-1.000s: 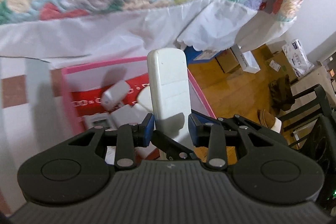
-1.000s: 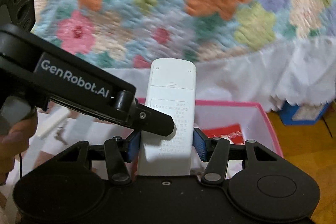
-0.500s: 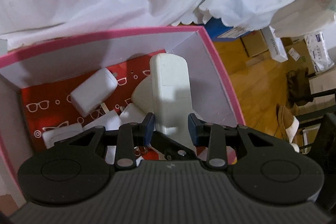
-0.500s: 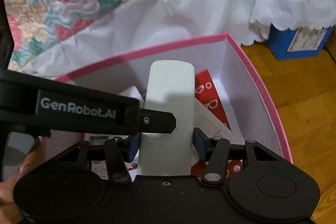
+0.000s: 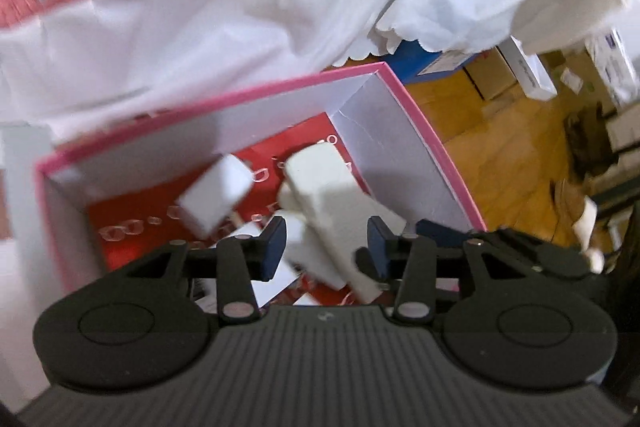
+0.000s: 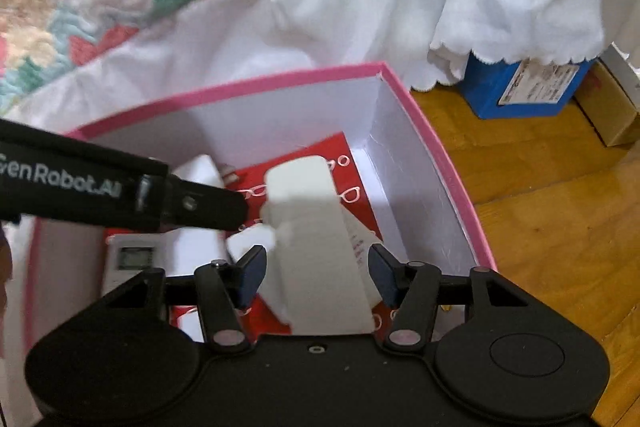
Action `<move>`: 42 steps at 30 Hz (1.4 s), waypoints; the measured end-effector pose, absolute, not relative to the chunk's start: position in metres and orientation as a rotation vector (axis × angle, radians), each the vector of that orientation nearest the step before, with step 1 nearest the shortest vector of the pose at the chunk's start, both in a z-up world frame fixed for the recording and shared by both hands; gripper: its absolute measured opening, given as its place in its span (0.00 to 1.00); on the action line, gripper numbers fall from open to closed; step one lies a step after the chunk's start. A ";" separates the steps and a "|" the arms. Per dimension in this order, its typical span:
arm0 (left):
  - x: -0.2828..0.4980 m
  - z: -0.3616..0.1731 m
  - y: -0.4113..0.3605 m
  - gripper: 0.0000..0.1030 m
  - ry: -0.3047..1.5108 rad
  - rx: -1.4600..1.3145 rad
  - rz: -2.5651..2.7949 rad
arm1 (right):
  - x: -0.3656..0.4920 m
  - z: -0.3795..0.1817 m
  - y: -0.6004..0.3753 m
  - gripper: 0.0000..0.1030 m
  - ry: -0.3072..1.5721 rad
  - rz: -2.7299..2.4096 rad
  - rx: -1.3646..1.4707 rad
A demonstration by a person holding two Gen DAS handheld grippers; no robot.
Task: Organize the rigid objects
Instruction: 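Carry the white bar into the pink box and open the left tool, then move the left tool back toward the silver keys on the cloth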
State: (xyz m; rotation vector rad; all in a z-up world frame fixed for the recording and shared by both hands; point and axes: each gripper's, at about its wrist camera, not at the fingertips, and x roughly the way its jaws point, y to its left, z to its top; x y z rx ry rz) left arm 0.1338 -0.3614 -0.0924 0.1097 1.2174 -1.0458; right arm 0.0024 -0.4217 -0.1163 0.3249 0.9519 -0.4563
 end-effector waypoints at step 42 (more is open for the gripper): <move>0.171 -0.035 -0.023 0.45 1.045 0.107 -0.680 | 0.055 -0.058 -0.154 0.63 0.696 0.348 -0.023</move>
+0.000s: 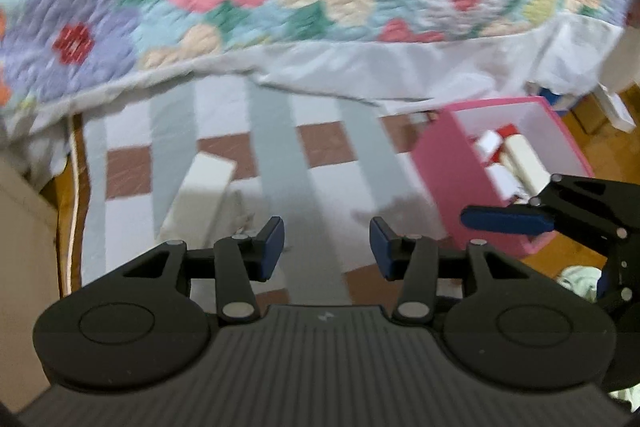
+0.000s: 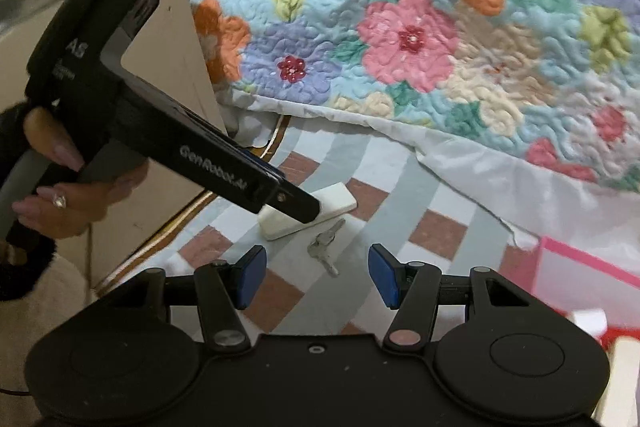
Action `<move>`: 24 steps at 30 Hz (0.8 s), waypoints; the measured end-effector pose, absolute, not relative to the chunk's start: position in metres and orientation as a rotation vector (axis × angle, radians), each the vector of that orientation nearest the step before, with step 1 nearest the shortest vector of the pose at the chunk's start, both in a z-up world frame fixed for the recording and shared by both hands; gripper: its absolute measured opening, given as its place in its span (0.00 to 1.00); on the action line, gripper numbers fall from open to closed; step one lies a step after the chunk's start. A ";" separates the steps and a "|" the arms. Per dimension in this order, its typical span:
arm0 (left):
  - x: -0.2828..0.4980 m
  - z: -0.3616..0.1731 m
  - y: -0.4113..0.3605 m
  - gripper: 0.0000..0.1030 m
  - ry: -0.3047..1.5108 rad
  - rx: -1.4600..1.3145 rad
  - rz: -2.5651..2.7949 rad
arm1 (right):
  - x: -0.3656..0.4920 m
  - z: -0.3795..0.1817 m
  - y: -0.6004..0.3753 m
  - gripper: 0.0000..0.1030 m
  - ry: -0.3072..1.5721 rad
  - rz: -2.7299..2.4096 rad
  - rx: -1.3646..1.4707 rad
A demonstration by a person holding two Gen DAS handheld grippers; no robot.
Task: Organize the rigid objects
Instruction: 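Move the left tool back toward the silver keys on the cloth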
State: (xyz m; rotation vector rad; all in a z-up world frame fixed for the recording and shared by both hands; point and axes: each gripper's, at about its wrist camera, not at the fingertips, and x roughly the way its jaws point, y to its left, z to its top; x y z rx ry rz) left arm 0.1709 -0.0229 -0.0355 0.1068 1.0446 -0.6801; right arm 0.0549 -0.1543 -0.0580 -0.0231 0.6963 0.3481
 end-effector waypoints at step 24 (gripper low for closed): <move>0.225 -0.176 -0.015 0.44 1.058 0.105 -0.522 | 0.156 -0.197 -0.110 0.65 0.852 0.339 -0.124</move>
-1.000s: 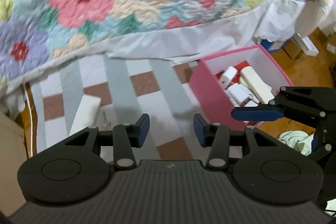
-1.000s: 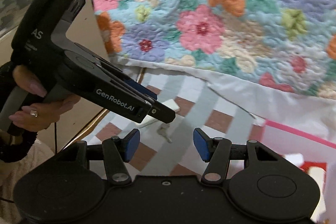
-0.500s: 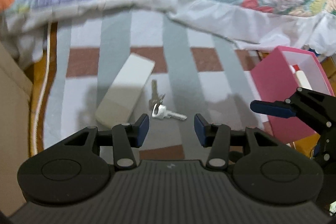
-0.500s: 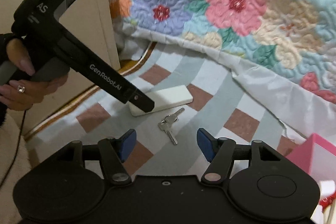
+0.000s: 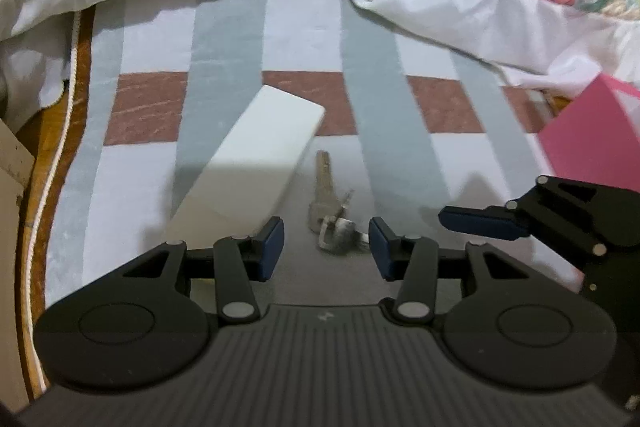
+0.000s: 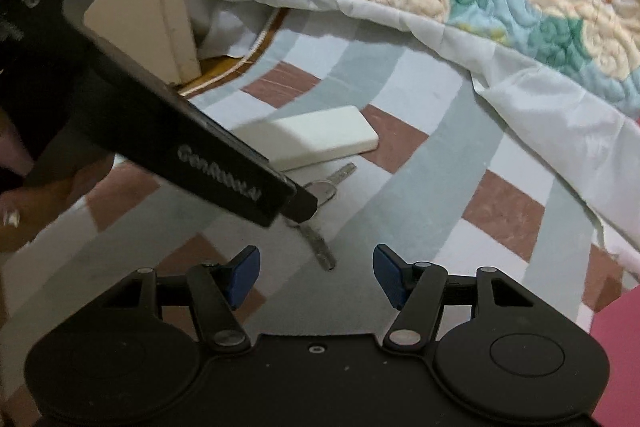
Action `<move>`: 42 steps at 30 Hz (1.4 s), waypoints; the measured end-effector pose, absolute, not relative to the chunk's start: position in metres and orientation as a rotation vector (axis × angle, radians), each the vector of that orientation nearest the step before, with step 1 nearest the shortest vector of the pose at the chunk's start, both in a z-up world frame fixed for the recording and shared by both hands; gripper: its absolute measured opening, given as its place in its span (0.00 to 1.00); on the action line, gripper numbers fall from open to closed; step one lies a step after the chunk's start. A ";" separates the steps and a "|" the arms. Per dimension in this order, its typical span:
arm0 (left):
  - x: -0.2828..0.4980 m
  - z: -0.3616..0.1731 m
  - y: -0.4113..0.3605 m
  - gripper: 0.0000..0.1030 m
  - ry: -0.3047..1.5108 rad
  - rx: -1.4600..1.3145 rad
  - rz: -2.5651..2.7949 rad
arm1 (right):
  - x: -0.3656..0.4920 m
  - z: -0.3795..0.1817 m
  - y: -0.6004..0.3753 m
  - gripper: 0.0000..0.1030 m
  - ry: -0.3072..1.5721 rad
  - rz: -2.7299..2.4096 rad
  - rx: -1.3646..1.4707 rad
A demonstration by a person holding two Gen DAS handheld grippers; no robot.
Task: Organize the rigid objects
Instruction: 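Move the left tool back toward the silver keys on the cloth, then lower the left tool and pinch the silver keys, then carry the keys into the pink box and open the left tool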
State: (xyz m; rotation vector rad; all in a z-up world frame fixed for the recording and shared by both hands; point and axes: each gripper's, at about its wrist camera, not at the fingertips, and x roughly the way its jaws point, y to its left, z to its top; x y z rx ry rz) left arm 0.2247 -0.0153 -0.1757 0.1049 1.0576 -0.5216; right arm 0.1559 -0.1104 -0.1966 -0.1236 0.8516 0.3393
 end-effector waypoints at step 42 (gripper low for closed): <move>0.203 -0.146 -0.005 0.19 1.101 -0.203 -0.698 | 0.133 -0.180 -0.124 0.03 0.780 0.288 0.080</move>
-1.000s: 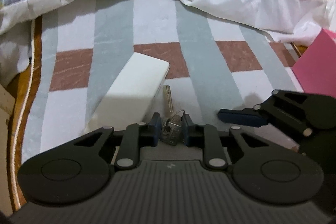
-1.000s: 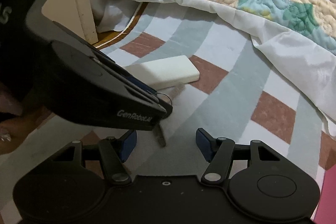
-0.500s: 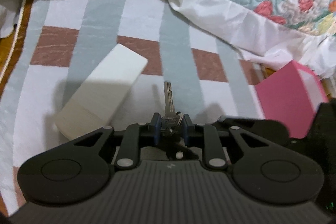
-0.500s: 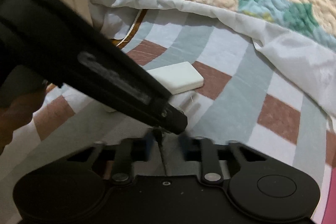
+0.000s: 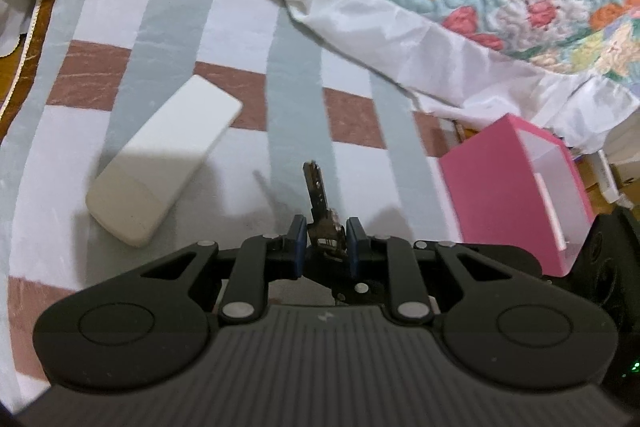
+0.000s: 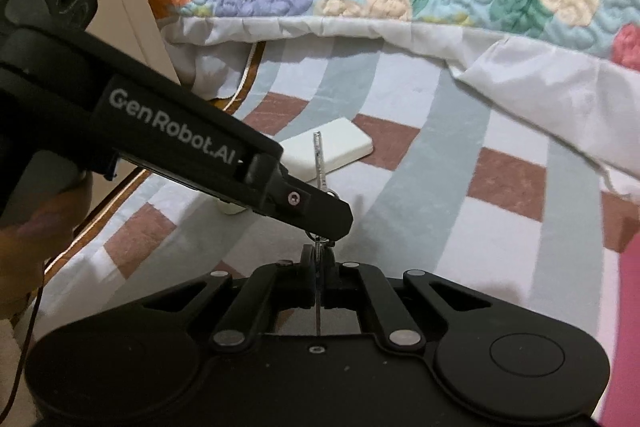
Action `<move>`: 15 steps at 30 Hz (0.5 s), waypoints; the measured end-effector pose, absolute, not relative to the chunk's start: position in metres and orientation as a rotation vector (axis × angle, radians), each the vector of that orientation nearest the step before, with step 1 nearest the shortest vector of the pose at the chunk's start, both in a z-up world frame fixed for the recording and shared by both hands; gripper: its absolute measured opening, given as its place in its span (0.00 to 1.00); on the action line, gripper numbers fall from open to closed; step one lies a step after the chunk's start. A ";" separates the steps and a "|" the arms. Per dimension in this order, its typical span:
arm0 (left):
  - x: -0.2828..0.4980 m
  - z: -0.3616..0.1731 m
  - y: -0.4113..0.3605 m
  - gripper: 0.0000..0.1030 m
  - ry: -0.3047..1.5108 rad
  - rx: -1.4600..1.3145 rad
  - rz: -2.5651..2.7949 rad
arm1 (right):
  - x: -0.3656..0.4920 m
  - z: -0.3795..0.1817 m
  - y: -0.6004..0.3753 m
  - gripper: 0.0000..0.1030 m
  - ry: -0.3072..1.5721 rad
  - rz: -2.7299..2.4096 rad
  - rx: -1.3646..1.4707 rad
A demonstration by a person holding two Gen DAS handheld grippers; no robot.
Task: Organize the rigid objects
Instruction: 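Carry the keys into the pink box and open the left tool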
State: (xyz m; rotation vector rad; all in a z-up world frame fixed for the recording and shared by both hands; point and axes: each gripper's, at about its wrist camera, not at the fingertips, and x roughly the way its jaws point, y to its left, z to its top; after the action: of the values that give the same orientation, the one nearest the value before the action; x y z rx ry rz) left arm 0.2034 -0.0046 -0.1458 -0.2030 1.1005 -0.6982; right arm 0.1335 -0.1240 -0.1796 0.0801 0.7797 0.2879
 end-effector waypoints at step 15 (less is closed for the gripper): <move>0.128 -0.073 -0.023 0.08 0.957 -0.197 -0.833 | 0.062 -0.114 -0.144 0.03 0.659 0.226 0.058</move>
State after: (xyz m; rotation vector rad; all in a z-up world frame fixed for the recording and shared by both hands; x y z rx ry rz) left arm 0.1285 -0.0227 -0.0731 -0.1966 0.9565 -0.8325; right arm 0.0617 -0.1437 -0.1141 0.0580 0.6590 0.2260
